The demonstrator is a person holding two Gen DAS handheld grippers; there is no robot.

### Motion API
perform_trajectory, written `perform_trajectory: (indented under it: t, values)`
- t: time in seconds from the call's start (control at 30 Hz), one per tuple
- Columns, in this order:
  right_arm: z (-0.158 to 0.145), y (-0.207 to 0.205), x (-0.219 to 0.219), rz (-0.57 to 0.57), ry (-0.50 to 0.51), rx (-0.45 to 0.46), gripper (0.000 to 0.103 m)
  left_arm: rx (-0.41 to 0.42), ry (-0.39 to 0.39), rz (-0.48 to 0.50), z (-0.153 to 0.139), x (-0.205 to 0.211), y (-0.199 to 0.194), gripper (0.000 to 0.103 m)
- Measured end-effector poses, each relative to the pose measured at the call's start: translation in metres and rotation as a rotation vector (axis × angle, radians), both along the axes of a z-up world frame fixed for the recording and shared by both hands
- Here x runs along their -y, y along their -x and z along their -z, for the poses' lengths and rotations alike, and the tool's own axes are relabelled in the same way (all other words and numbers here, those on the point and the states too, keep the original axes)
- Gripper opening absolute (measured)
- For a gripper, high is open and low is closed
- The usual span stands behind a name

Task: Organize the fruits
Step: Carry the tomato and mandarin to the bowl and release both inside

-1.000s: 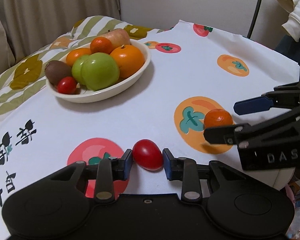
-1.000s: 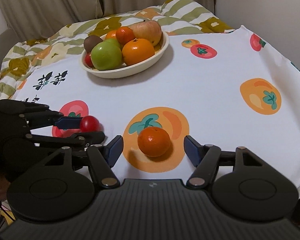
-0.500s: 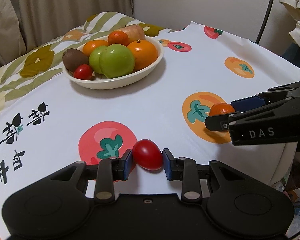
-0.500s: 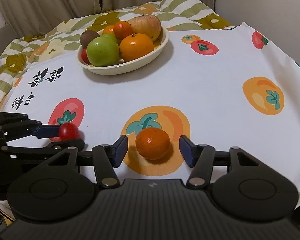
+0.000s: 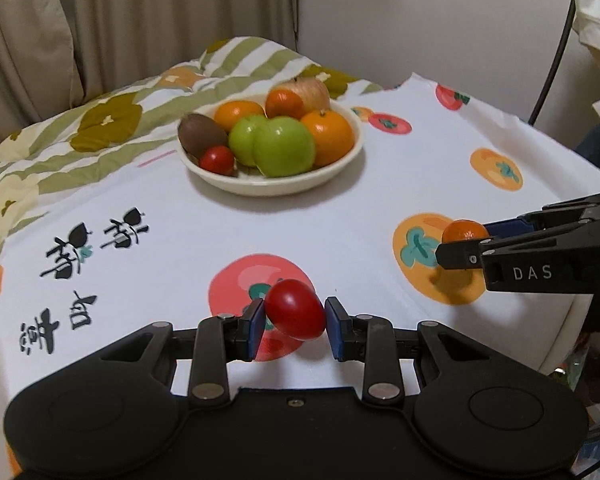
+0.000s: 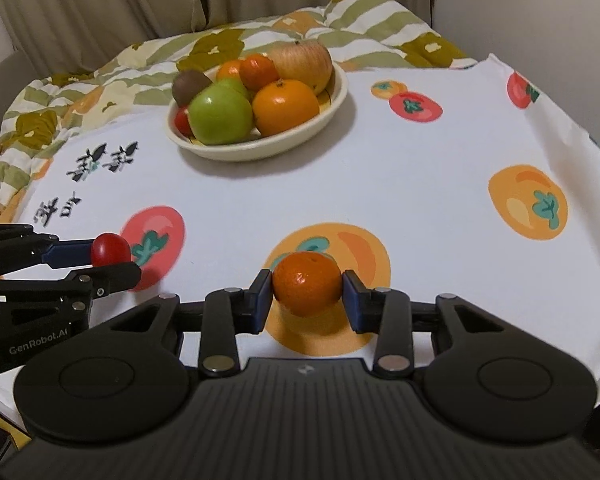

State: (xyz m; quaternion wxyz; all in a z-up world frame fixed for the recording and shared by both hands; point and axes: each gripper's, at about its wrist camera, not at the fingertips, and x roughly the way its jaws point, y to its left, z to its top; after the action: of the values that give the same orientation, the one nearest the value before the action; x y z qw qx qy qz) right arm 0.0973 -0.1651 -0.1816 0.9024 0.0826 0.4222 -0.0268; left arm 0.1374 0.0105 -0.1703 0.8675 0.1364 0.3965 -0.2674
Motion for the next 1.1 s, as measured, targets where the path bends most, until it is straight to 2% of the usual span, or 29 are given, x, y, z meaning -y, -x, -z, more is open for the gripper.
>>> perform_trajectory:
  t: [0.33, 0.63, 0.87, 1.1]
  values:
    - [-0.039, -0.009, -0.003, -0.043, 0.006, 0.054, 0.052, 0.038, 0.049, -0.06, -0.039, -0.002, -0.008, 0.036]
    - [-0.059, -0.054, 0.018, -0.169, 0.007, 0.085, 0.052, 0.085, 0.081, -0.217, -0.068, 0.009, -0.038, 0.036]
    - [-0.067, -0.097, 0.042, -0.257, 0.01, 0.108, 0.052, 0.089, 0.078, -0.316, -0.07, 0.03, -0.068, 0.036]
    - [-0.063, -0.129, 0.063, -0.314, 0.006, 0.109, 0.052, 0.07, 0.063, -0.39, -0.058, 0.045, -0.098, 0.036]
